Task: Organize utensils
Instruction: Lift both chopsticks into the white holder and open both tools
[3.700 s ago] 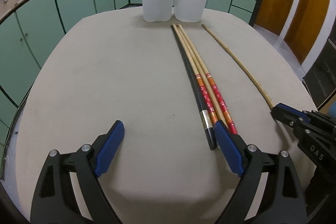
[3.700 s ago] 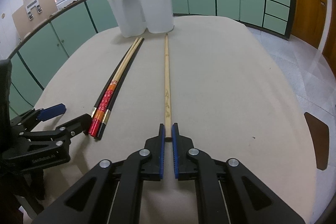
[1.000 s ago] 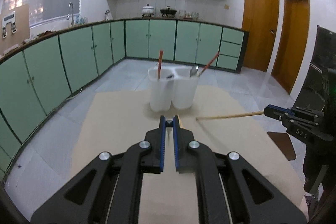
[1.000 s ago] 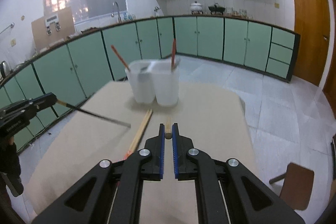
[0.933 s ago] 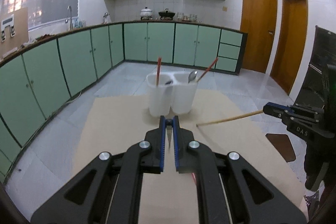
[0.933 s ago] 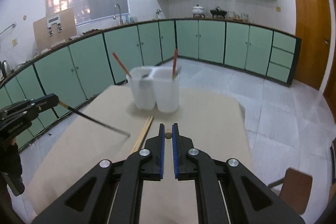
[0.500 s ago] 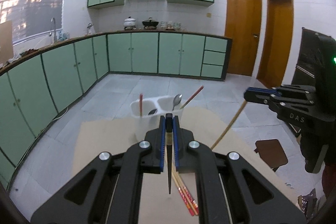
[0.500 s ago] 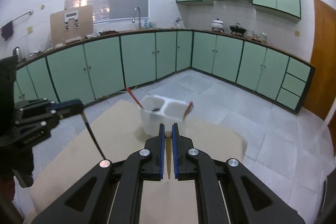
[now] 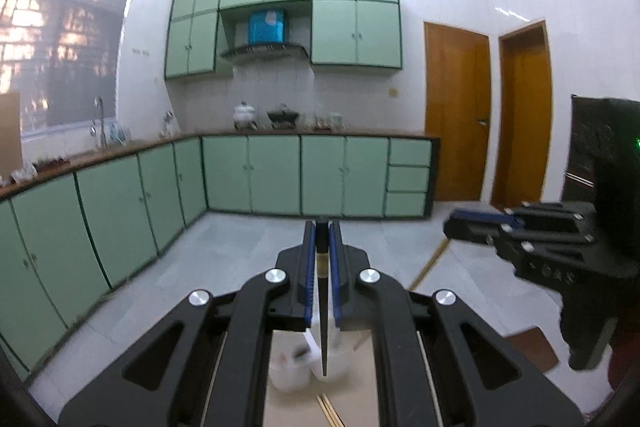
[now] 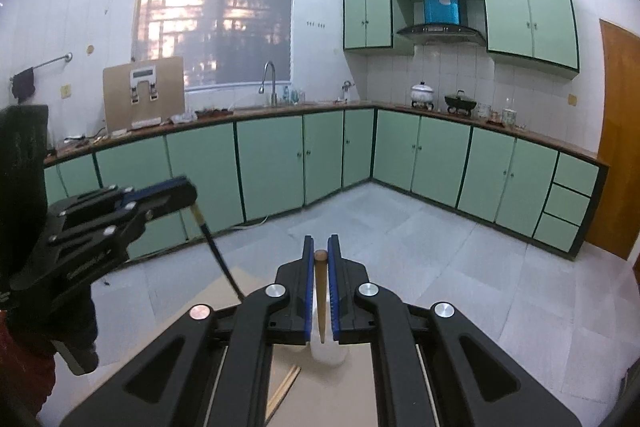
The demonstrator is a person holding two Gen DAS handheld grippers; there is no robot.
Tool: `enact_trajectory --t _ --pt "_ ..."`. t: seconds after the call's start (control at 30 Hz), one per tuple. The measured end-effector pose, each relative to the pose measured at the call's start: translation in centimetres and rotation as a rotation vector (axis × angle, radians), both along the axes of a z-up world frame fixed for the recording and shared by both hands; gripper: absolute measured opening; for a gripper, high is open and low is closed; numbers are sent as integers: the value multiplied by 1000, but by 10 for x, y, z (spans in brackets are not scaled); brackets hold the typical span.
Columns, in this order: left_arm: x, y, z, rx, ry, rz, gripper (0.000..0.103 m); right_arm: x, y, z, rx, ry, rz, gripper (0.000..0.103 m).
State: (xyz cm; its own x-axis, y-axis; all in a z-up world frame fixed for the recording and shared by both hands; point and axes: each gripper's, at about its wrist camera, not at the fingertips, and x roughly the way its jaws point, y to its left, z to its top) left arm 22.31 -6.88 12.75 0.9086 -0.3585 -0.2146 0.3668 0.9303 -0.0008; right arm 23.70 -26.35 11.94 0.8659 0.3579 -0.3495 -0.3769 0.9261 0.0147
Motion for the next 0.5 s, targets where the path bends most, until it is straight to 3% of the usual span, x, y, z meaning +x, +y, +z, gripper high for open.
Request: enact_trajectory --t 0.23,0.5 --pt "58 -4 -12 13 14 56 6 47 11 -10 -21 2 -33 7" --pt "114 18 -65 -4 183 102 6 94 14 -65 -18 120 -57 7"
